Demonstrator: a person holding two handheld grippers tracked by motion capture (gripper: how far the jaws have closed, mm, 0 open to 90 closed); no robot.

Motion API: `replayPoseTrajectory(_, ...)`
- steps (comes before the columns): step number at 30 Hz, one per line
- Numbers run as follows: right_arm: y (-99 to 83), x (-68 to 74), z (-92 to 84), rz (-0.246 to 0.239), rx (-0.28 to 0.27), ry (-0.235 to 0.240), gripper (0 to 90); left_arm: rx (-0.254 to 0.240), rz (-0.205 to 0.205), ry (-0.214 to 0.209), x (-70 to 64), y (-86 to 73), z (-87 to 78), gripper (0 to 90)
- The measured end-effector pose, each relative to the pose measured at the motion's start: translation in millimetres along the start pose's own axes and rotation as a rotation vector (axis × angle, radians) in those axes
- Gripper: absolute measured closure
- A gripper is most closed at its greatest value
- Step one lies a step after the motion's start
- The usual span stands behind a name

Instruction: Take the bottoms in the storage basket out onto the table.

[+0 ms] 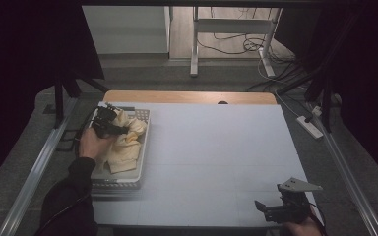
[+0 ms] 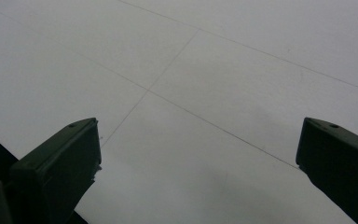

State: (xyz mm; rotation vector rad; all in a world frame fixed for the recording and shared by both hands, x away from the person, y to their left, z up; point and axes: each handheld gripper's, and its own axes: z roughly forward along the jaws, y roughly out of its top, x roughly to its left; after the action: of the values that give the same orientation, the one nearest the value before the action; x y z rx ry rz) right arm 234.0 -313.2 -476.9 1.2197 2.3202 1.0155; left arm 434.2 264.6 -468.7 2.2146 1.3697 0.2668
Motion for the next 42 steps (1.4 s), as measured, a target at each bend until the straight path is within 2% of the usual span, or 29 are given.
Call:
replayPoseTrajectory(8,0.0,0.0,0.1,0.001,-0.001,0.0,0.3,-0.059,0.006,-0.005,-1.9,-0.1,-14.0,62.6)
replayPoseTrajectory(22,0.1,-0.2,0.1,0.002,0.001,0.0,0.3,-0.123,0.01,-0.024,-3.8,3.6,-39.2,62.5)
replayPoseTrajectory(28,0.1,-0.3,0.2,0.003,0.002,-0.001,0.3,-0.137,0.03,-0.008,-6.1,7.1,-52.1,62.5)
replayPoseTrajectory(42,0.0,-0.5,0.2,0.005,0.0,0.0,0.3,-0.179,0.074,-0.014,-19.8,19.3,-74.7,62.5)
